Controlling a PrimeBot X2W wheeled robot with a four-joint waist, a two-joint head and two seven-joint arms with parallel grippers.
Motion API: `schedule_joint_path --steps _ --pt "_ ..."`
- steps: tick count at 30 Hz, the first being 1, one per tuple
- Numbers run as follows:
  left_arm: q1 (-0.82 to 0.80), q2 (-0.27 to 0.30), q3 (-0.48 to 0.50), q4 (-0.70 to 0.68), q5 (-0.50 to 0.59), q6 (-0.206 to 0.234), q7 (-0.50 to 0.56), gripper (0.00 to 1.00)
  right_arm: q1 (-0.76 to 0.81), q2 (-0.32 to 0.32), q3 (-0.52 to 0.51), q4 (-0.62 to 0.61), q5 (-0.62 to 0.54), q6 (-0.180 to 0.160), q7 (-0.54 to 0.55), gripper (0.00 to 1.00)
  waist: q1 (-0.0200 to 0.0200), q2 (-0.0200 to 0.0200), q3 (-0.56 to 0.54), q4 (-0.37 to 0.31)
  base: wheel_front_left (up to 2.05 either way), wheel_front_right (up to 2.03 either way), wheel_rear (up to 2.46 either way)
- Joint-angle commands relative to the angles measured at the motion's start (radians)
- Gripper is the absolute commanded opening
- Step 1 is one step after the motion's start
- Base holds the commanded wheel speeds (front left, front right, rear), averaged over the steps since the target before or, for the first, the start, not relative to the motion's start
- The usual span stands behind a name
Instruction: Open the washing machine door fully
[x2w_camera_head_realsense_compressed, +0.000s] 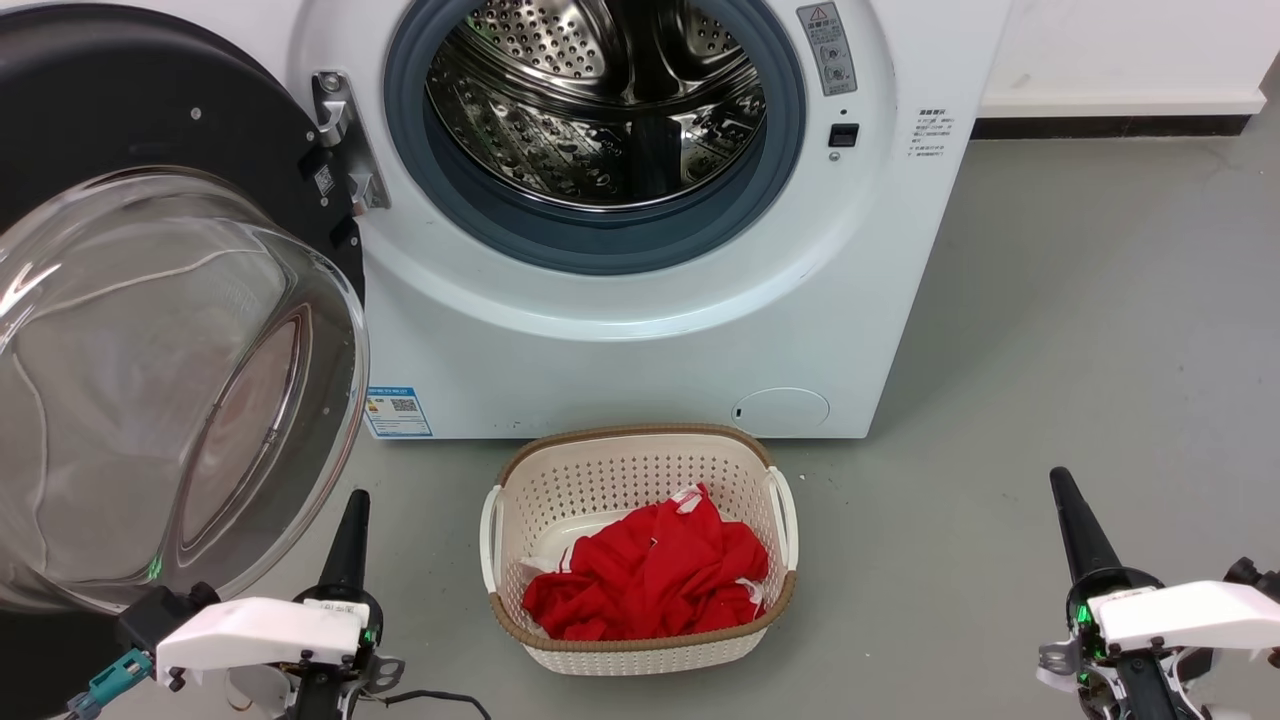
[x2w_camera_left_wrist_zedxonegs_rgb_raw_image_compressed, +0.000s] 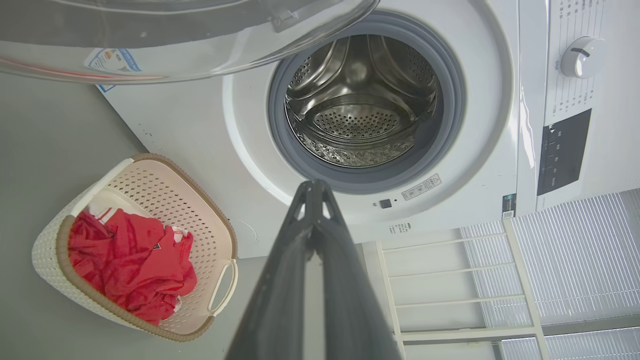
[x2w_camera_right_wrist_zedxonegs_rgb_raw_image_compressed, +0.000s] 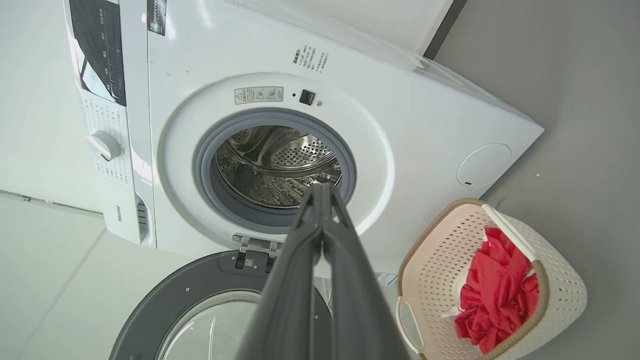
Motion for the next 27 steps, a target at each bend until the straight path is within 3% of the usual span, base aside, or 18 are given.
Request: schedule_joint_path --steps 1,27 --pt "-0.015 0.001 0.006 -0.002 -0.025 -0.007 0.008 0.00 -0.019 -0.004 -0.003 -0.003 0.025 0.000 0.007 0.00 0.0000 0.0000 0.000 0.000 0.00 0.00 0.00" --pt "-0.027 -0.005 0.030 0.011 -0.234 -0.037 0.059 0.00 -0.035 -0.003 -0.020 0.010 0.237 0.000 0.057 0.00 0.0000 0.0000 -0.007 0.001 0.00 0.00 0.00"
